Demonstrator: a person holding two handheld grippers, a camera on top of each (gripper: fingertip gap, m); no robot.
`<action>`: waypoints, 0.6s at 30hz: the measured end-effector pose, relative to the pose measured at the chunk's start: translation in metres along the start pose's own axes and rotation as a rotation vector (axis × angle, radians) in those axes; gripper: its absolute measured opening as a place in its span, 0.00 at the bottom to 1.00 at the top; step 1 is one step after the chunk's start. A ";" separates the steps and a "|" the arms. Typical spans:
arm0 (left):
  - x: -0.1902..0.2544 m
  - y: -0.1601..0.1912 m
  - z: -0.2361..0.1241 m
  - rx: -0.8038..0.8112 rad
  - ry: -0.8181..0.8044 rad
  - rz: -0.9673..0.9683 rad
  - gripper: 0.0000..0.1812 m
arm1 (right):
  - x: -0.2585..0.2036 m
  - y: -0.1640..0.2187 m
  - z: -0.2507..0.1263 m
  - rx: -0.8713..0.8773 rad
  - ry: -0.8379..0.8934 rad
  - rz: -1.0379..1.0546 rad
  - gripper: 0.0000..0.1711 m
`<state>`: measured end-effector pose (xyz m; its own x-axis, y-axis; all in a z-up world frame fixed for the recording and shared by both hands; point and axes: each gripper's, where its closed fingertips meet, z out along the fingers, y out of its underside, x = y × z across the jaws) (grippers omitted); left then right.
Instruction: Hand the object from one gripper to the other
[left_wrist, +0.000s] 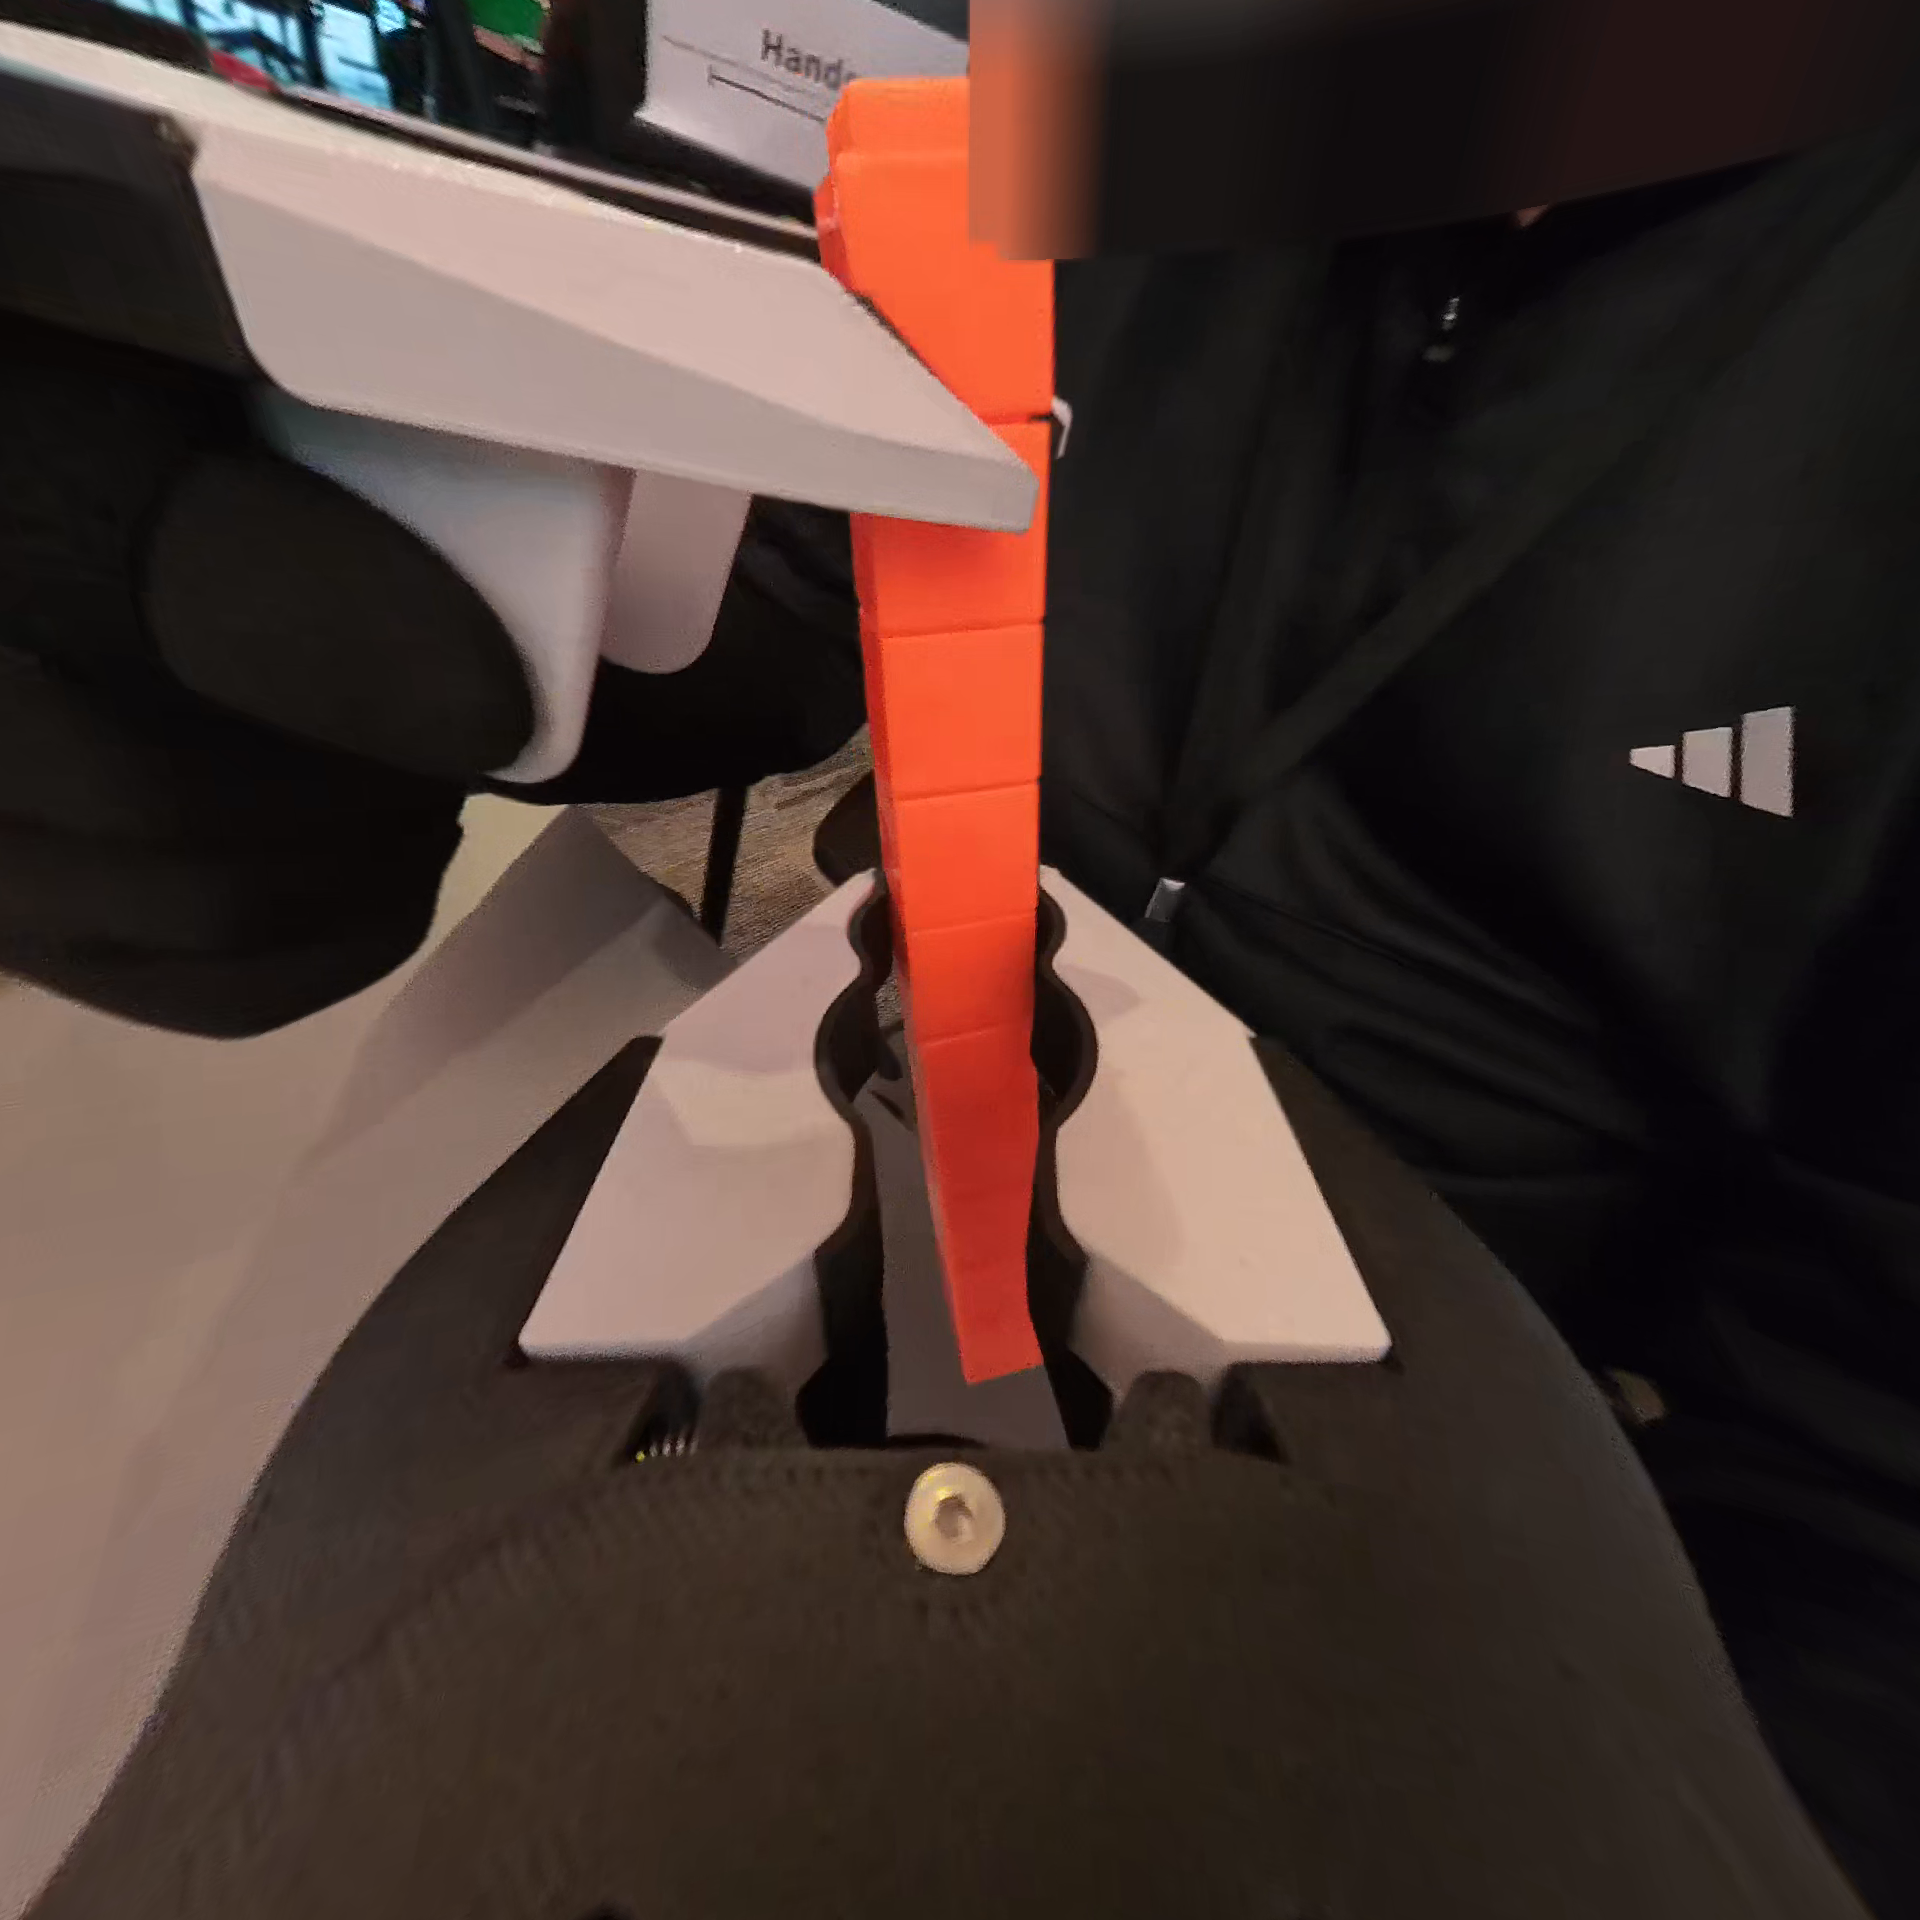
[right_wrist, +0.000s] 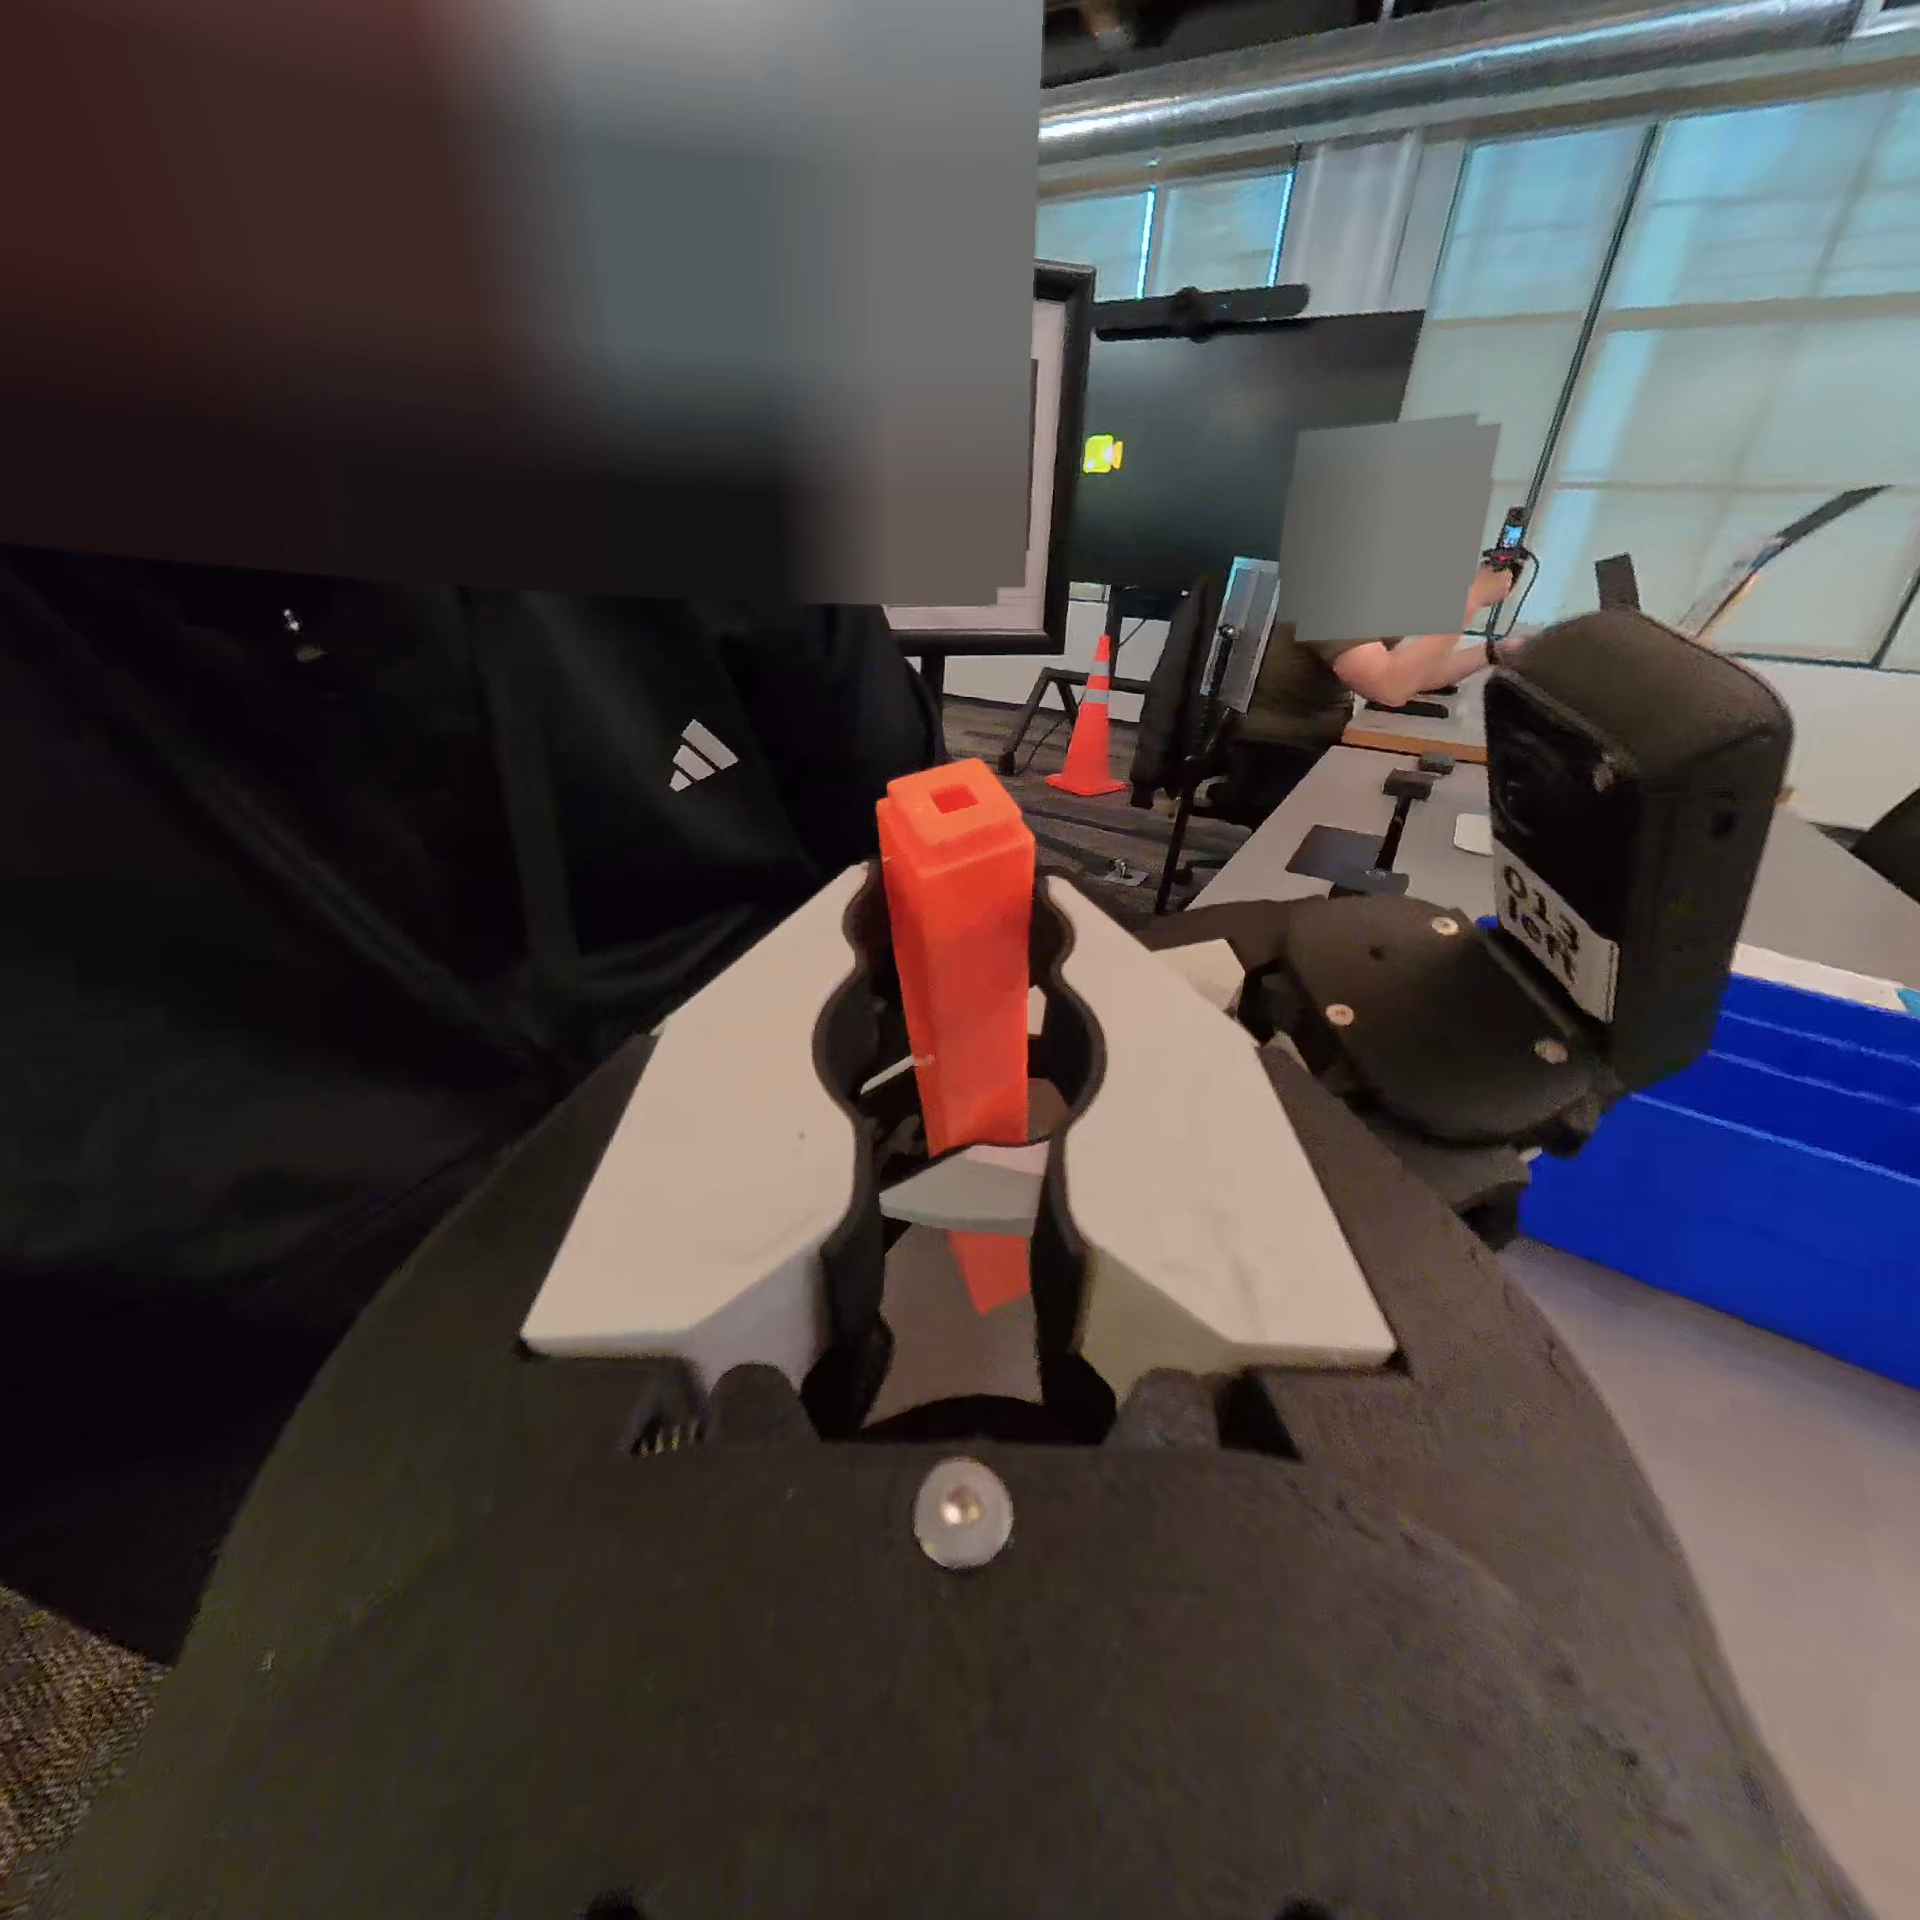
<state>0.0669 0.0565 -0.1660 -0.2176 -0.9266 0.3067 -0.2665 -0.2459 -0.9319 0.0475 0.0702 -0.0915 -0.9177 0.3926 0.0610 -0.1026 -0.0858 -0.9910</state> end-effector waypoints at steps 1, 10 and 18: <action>0.001 -0.001 0.000 0.010 0.015 -0.005 0.12 | 0.000 0.000 0.000 0.007 -0.005 -0.011 0.14; -0.058 -0.024 -0.052 0.128 -0.513 0.052 0.34 | 0.057 -0.011 -0.029 0.016 0.420 -0.059 0.14; -0.086 -0.056 -0.094 0.108 -0.988 0.209 0.27 | 0.096 -0.021 -0.063 0.077 0.822 -0.105 0.14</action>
<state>0.0118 0.1765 -0.1222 0.6370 -0.7621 -0.1159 -0.2148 -0.0311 -0.9762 -0.0141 0.1671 -0.0722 -0.3317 0.9432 0.0168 -0.2251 -0.0618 -0.9724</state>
